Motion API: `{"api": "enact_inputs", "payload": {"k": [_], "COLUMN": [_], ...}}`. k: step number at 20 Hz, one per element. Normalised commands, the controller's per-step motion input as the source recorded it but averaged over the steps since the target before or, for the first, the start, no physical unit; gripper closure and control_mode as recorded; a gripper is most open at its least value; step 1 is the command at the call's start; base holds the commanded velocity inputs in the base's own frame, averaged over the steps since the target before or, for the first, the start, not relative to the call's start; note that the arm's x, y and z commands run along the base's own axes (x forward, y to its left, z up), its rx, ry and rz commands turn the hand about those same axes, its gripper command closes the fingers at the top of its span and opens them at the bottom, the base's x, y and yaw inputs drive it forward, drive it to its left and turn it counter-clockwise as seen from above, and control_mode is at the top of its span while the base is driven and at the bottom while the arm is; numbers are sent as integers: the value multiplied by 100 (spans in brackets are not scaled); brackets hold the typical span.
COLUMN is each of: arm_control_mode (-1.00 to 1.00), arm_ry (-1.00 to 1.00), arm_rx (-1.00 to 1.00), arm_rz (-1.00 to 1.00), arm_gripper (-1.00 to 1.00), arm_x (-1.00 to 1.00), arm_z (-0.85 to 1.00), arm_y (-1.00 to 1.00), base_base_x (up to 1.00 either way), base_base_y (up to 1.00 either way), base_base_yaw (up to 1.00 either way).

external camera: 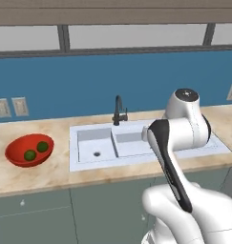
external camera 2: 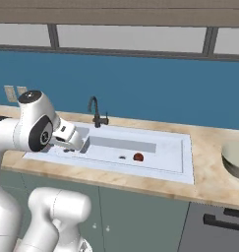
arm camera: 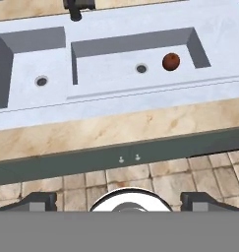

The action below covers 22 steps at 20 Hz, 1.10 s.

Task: Pick the limes from the cabinet and place them in one bowl. Pick the apple from the sink and place it in the other bowl.

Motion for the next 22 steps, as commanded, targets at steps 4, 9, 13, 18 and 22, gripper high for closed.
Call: {"api": "enact_inputs", "payload": {"k": [4, 9, 13, 18, 22], "arm_control_mode": [100, 100, 100, -100, -100], "arm_ry": [0, 0, 0, 0, 2], "arm_rx": [0, 0, 0, 0, 2], "arm_rz": [0, 0, 0, 1, 9], "arm_gripper": [-100, -100, -100, -100, -100], "arm_x": [0, 0, 0, 11, 70], "arm_z": [0, 0, 0, 0, 0], "arm_y": [0, 0, 0, -4, -27], "base_base_x": [51, 13, 0, 5, 0], "base_base_y": [-71, -37, 0, 0, 0], "base_base_yaw": [2, 1, 0, 0, 0]}}
